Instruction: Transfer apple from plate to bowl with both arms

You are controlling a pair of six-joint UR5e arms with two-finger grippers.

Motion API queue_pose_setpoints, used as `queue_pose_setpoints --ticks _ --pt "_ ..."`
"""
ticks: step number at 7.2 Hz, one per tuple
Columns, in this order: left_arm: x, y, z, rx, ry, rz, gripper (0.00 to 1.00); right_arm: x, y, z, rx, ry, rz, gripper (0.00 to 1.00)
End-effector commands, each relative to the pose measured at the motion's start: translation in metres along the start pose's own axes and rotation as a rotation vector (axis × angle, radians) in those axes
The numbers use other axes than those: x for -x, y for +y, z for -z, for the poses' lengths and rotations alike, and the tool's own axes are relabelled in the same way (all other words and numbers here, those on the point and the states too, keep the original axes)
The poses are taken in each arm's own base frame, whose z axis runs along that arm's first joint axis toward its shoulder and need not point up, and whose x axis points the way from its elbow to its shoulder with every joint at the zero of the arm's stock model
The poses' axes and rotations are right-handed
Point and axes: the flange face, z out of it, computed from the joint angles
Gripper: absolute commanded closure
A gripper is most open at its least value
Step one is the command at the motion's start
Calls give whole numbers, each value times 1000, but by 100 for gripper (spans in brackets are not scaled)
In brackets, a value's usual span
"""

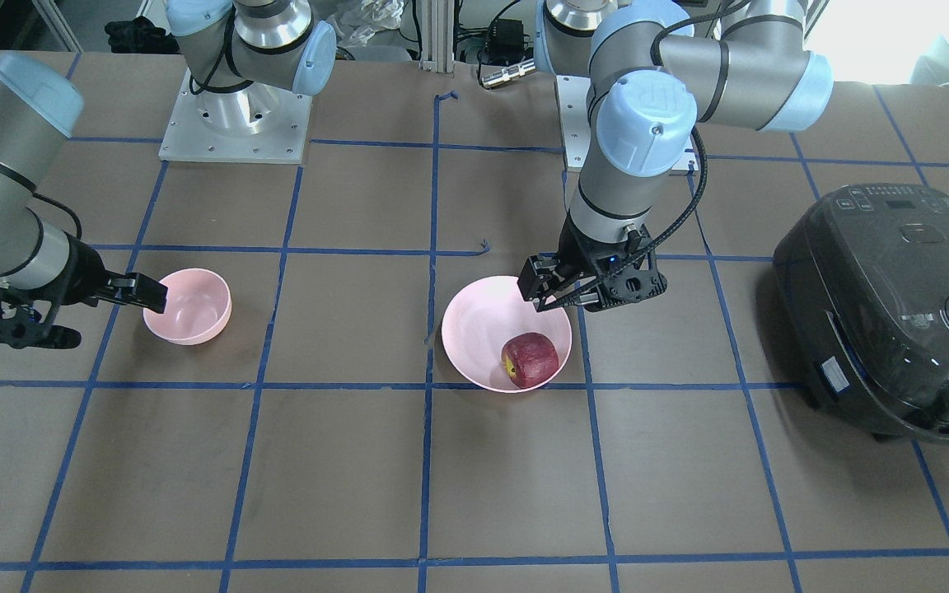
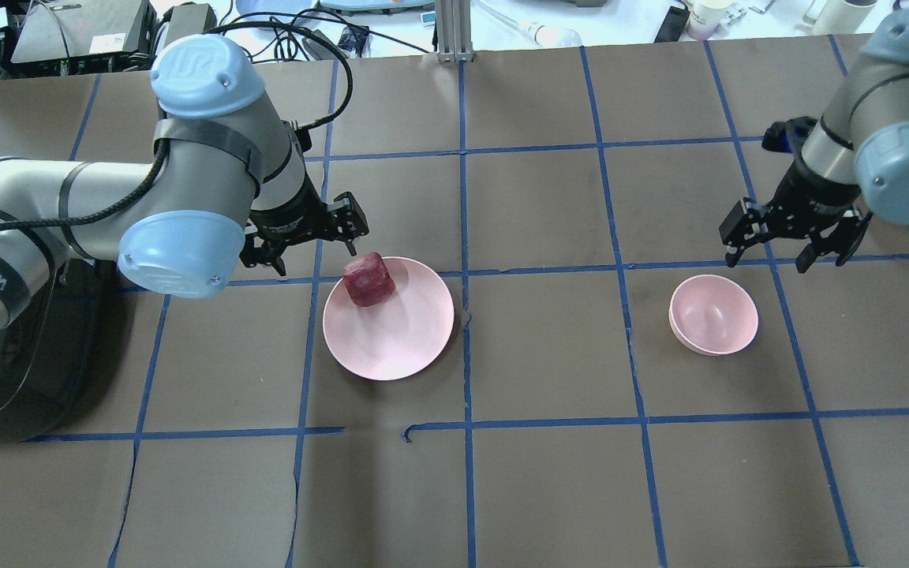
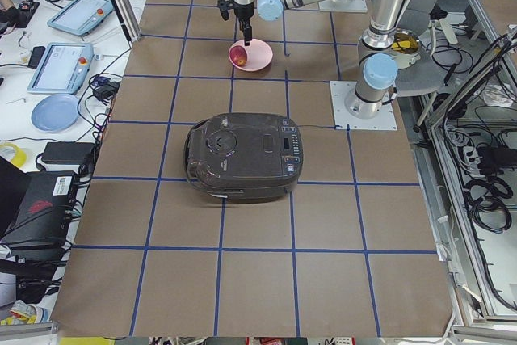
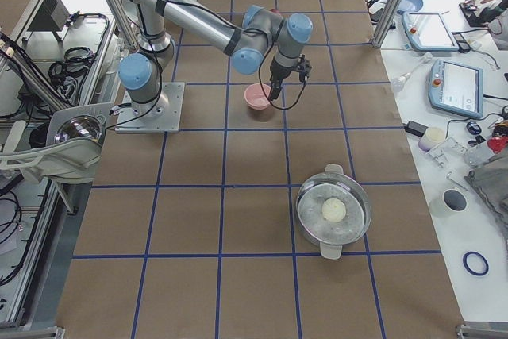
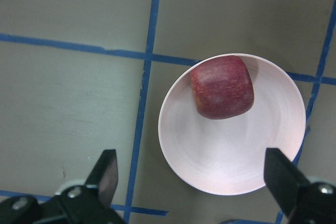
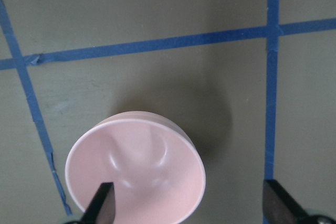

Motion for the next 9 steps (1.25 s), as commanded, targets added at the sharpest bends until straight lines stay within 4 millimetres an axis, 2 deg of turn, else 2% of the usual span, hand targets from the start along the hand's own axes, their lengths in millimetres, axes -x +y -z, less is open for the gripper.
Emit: queue_pose_setpoints --ticks 1,2,4,5,7,8,9 --pt "-15 -8 -41 27 30 97 0 -1 5 -60 36 -10 6 0" --pt "-21 -13 -60 30 72 97 0 -1 2 -73 61 -17 26 0" --pt "-24 -19 -84 42 62 87 0 -1 0 -74 65 -18 28 89" --pt "-24 -20 -95 60 53 81 0 -1 0 -71 63 -17 22 100" --pt "-27 -24 -105 68 52 71 0 0 -1 -61 54 -29 18 100" --pt "-27 -24 -109 67 51 71 9 1 -8 -45 24 -37 7 100" --pt "-28 -26 -110 59 58 75 37 8 -4 -10 24 -72 -24 100"
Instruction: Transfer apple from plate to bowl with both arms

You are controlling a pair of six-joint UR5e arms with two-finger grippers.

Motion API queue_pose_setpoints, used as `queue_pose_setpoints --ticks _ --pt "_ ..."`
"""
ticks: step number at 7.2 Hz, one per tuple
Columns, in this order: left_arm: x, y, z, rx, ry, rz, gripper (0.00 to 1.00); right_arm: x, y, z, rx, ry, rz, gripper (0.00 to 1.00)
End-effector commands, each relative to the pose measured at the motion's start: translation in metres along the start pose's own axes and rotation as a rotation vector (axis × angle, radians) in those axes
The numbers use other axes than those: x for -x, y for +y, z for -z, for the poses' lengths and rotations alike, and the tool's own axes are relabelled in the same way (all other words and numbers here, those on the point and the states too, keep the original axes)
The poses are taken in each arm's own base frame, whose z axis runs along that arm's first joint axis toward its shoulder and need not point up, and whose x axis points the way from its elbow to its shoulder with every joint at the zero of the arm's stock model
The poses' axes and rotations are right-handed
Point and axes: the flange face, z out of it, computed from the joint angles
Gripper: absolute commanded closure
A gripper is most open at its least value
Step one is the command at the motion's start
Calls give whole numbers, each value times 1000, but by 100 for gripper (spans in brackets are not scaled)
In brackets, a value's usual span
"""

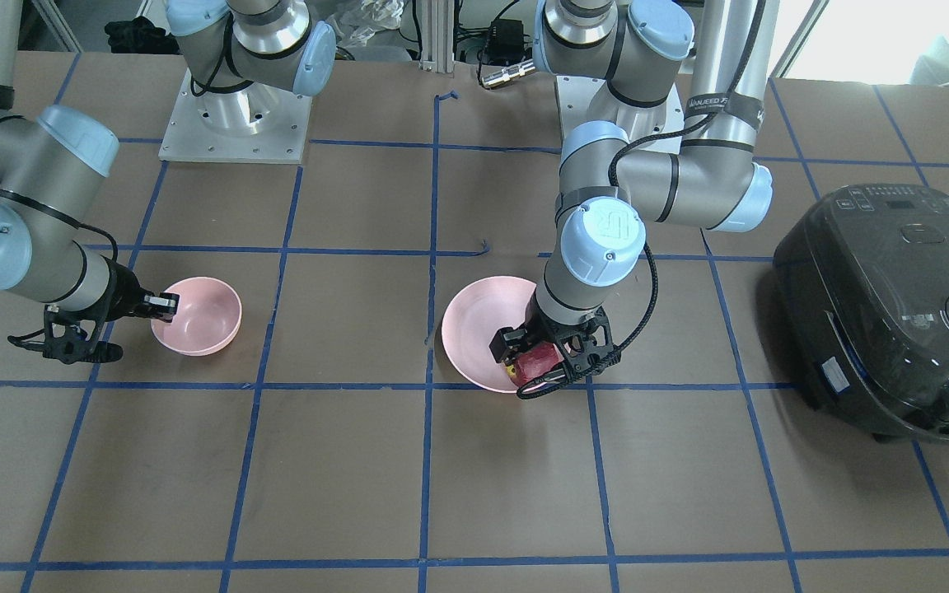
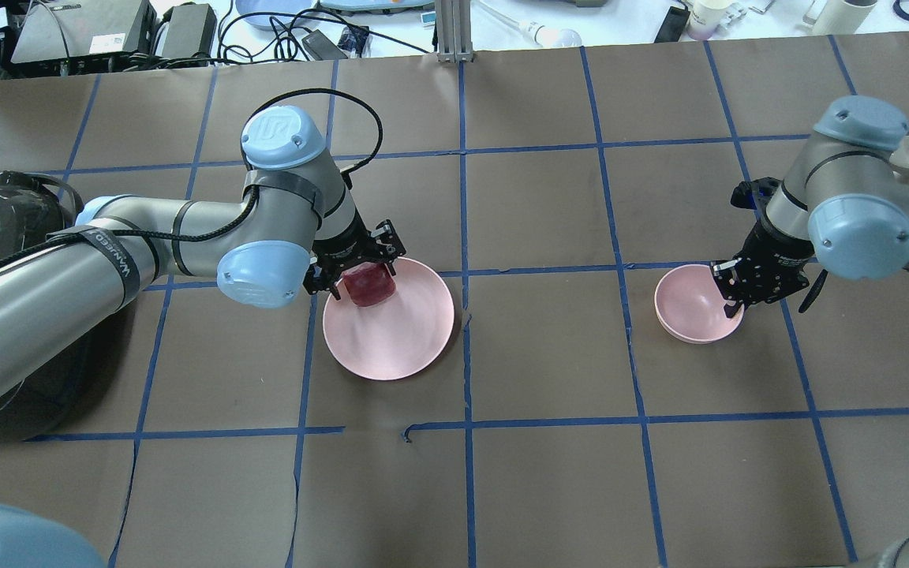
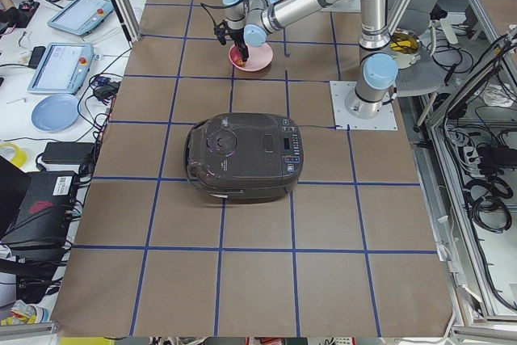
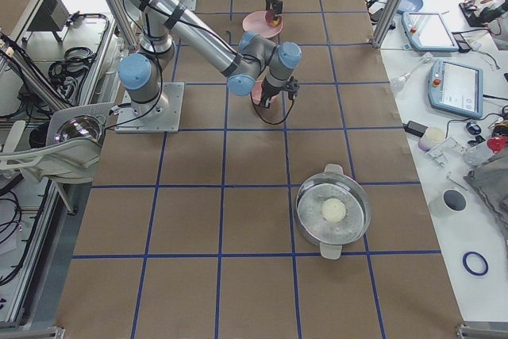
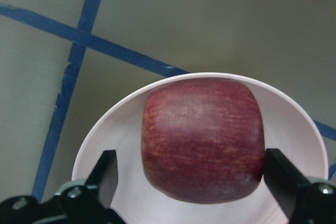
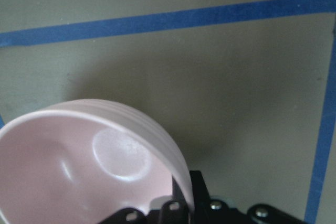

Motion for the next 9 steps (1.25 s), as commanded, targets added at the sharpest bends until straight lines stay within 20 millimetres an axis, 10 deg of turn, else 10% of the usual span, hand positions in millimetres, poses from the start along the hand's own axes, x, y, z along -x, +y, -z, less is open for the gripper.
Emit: queue_pose_setpoints --ticks 1,3,5,9 --pt "-1 -2 -3 -8 7 2 52 29 0 63 -36 -86 -37 100" --pt "-4 -2 9 -31 22 -9 96 105 3 58 -25 -151 33 100" --pt "-16 -3 43 -95 53 -53 99 178 23 36 8 -187 81 100" --pt "-92 61 102 -103 80 16 99 199 48 -34 -9 -169 133 100"
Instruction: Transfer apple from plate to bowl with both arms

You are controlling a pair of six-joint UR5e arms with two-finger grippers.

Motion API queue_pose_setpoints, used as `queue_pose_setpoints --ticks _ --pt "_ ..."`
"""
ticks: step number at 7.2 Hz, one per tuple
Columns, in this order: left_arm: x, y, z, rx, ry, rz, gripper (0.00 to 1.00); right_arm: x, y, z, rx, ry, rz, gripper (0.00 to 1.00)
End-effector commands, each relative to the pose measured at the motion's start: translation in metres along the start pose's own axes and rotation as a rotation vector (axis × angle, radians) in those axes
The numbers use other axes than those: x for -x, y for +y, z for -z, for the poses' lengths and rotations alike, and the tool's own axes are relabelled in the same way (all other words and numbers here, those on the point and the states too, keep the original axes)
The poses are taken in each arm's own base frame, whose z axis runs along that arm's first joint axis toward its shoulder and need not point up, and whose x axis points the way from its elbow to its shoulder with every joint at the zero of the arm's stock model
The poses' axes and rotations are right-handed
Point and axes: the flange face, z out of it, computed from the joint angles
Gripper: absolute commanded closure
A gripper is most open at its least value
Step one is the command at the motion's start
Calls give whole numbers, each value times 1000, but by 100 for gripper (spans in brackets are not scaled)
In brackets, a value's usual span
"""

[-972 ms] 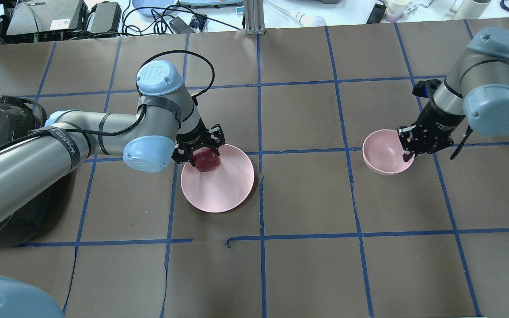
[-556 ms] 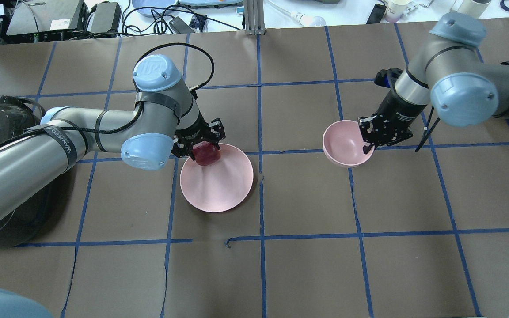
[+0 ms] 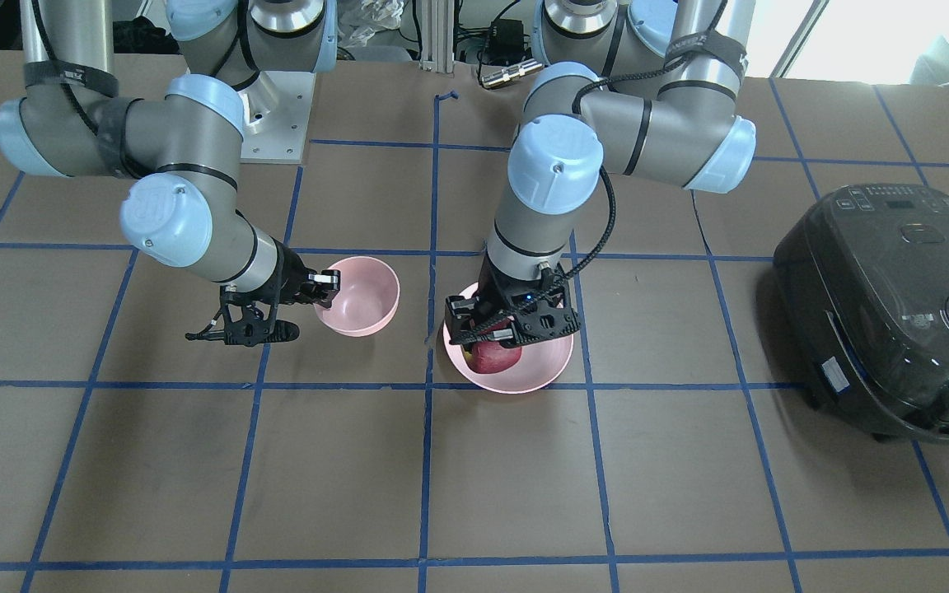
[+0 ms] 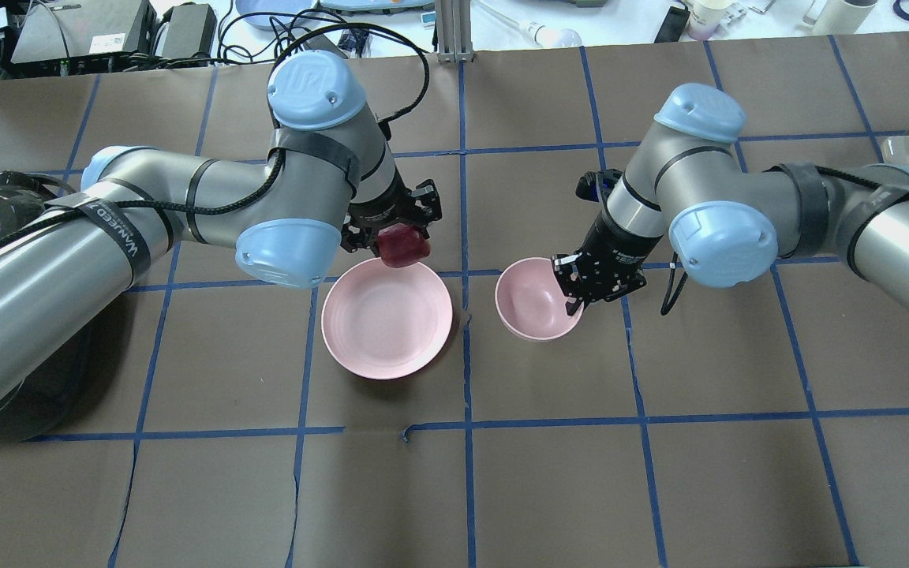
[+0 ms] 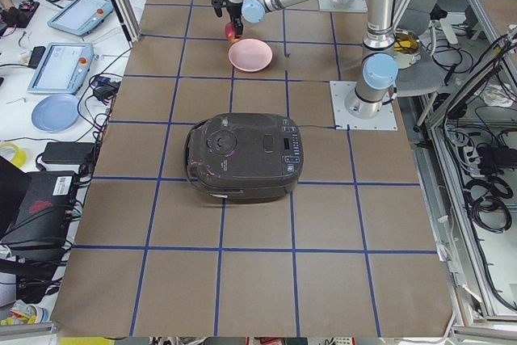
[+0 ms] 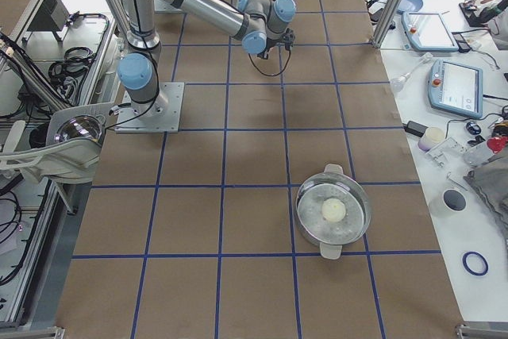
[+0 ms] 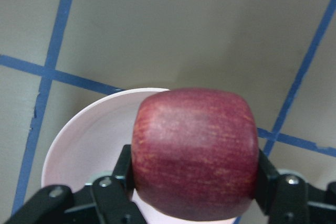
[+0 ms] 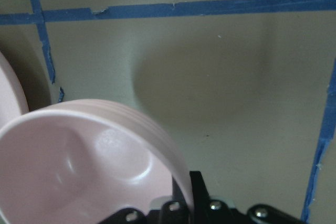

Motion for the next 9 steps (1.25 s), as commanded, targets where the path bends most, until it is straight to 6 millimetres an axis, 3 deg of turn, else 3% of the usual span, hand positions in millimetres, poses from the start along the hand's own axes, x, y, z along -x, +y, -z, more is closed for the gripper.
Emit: queue_pose_setpoints --ticks 1,2,3,4,5,7,9 --pt "-43 39 10 24 11 141 99 -5 6 -20 -16 13 13 67" --pt "-56 54 4 28 11 224 100 -4 6 -18 -23 12 10 17" --pt "-66 67 1 48 23 271 100 -3 5 -14 -32 12 10 0" --pt "-74 79 0 86 45 326 100 -5 -2 3 -60 27 14 0" --pt "-86 96 -10 143 55 369 100 -24 -16 29 -80 136 -1 0" --pt "-104 112 -32 156 64 407 100 -85 -27 84 -32 207 -112 0" --pt "-111 117 -68 179 30 425 100 -89 -19 131 -91 286 -113 0"
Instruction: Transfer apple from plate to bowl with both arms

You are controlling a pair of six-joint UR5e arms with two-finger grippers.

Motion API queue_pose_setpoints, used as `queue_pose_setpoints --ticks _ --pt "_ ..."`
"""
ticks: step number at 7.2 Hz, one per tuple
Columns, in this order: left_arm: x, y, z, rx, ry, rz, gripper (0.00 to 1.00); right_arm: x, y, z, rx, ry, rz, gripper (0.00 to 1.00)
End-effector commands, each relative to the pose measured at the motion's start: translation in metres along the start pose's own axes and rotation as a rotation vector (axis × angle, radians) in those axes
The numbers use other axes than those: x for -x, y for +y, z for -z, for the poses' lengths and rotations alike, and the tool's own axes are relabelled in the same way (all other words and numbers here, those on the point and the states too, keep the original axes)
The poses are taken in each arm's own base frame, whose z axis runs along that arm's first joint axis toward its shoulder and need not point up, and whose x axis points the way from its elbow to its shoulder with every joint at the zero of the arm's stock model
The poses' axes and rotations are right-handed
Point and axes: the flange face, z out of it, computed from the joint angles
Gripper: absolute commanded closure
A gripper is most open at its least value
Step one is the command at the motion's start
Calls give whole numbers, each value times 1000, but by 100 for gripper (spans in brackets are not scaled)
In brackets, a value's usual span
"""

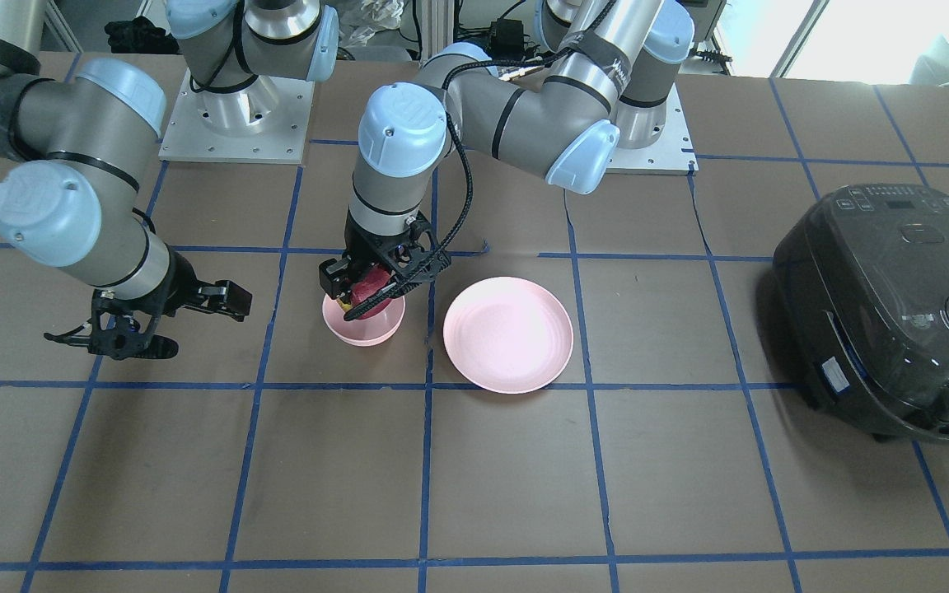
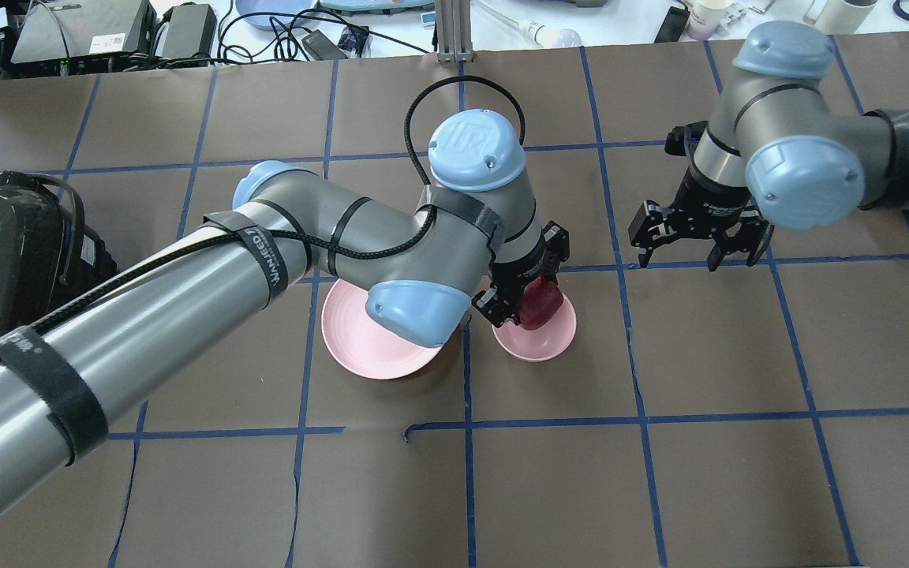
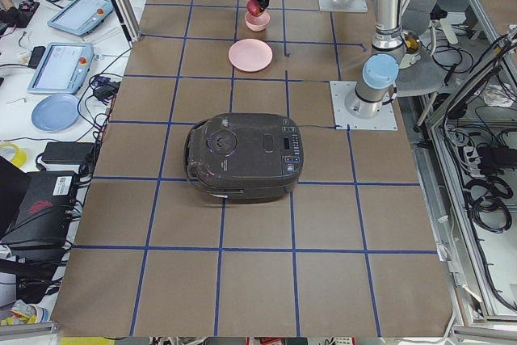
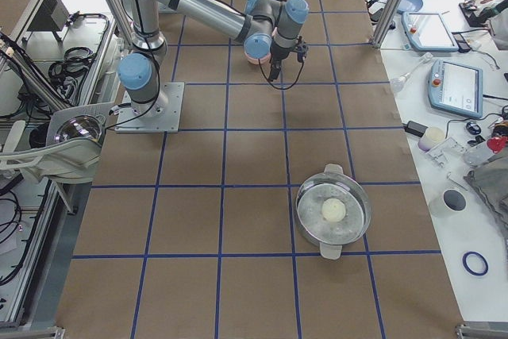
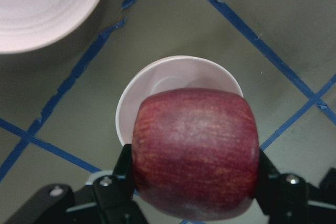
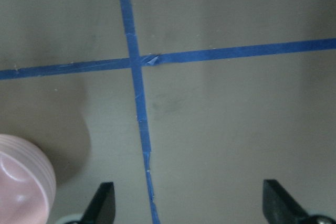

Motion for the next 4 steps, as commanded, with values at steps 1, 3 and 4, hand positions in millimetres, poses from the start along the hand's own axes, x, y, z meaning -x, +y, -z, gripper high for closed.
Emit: queue_pose_setpoints --ticks 1,3,4 --pt "-1 2 -34 16 -47 15 93 -10 9 36 -43 33 -10 0" --pt "-3 -2 -42 17 -51 -4 1 -10 18 57 -85 35 -14 0" --pt "-4 -1 -34 14 -38 -8 0 -10 24 73 -114 48 -15 0"
